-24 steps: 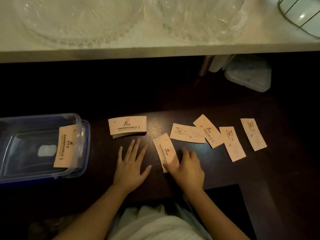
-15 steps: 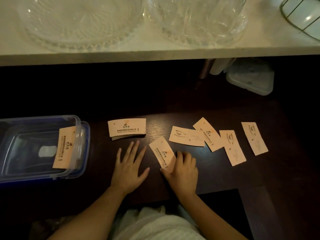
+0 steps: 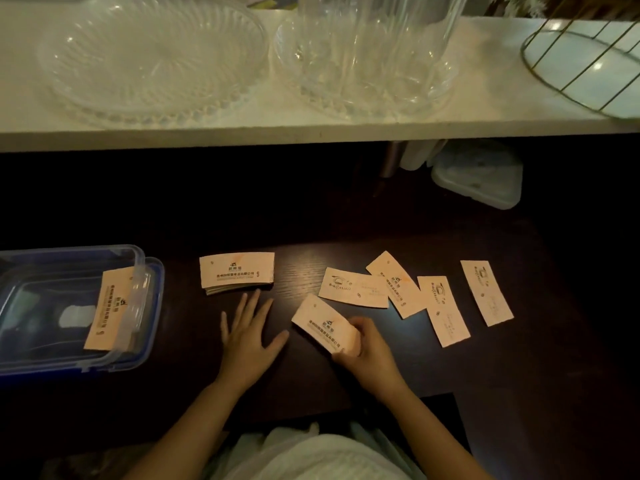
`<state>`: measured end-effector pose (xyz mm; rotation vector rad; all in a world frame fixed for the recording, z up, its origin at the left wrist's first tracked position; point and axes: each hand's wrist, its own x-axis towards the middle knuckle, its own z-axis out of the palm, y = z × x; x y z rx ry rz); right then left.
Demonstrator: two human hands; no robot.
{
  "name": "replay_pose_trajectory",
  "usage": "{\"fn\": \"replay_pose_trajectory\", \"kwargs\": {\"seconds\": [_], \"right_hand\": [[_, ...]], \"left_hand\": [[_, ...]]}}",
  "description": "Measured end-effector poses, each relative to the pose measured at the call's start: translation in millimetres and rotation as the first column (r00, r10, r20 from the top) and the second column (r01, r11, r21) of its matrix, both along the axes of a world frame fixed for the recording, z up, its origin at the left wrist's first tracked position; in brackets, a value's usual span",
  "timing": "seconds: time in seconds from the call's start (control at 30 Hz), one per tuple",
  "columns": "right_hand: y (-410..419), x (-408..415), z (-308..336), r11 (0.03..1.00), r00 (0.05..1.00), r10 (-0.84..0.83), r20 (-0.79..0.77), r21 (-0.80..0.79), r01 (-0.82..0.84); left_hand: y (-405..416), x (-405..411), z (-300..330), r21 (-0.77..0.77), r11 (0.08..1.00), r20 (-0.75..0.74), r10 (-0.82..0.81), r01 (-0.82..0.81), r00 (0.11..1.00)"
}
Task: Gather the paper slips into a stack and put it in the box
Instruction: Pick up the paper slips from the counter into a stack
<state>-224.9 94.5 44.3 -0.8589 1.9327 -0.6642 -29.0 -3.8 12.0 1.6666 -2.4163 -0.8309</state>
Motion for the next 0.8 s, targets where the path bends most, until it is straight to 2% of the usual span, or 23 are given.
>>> {"fn": "replay_pose_trajectory", "kwargs": {"seconds": [0.1, 0.2, 0.33, 0.4, 0.43, 0.5, 0.57, 0.63, 0.73, 0.8], "right_hand": [[7.2, -13.8, 7.6, 0.998, 0.997, -0.003, 0.082, -0.056, 0.007], [7.3, -21.0, 16.8, 0.989, 0.99, 0.07, 0.119, -0.138, -0.053], [-0.6, -37.7, 23.4, 0.956, 0.98, 0.195, 0.035, -0.228, -0.182], [-8.7, -53.6, 23.4, 0.947, 0.984, 0.172, -0.054, -0.267, -0.18], [-13.8, -63.6, 21.9, 0.94, 0.974, 0.15, -0.17, -0.28, -0.193], [-24.4, -83.9, 16.6, 0.917, 0.864, 0.139, -0.484, -0.266, -0.297], [-35.3, -97.2, 12.6, 0.876, 0.712, 0.174, -0.68, -0.223, -0.427], [-43.1, -102.8, 7.3, 0.813, 0.588, 0.297, -0.752, -0.123, -0.569], [-49.2, -103.0, 2.9, 0.68, 0.371, 0.537, -0.758, 0.128, -0.722], [-48.9, -100.7, 2.5, 0.659, 0.332, 0.519, -0.787, 0.121, -0.743]], "left_hand": [[0.8, -36.1, 22.1, 0.285, 0.941, -0.302, 0.269, -0.183, 0.914], [1.5, -63.8, 41.7, 0.623, 0.772, -0.399, 0.453, -0.127, 0.797], [1.3, -68.3, 54.3, 0.731, 0.656, -0.387, 0.628, -0.191, 0.676], [1.2, -59.3, 57.5, 0.765, 0.597, -0.399, 0.733, -0.241, 0.551], [1.2, -53.8, 58.5, 0.786, 0.56, -0.4, 0.784, -0.262, 0.474], [1.8, -42.4, 59.9, 0.82, 0.49, -0.392, 0.857, -0.294, 0.335], [3.9, -32.6, 59.6, 0.844, 0.441, -0.384, 0.894, -0.304, 0.231], [6.4, -26.5, 60.4, 0.869, 0.399, -0.376, 0.917, -0.291, 0.135], [10.7, -22.6, 60.7, 0.893, 0.356, -0.361, 0.932, -0.275, 0.035], [11.5, -22.2, 62.2, 0.884, 0.36, -0.371, 0.928, -0.299, 0.022]]}}
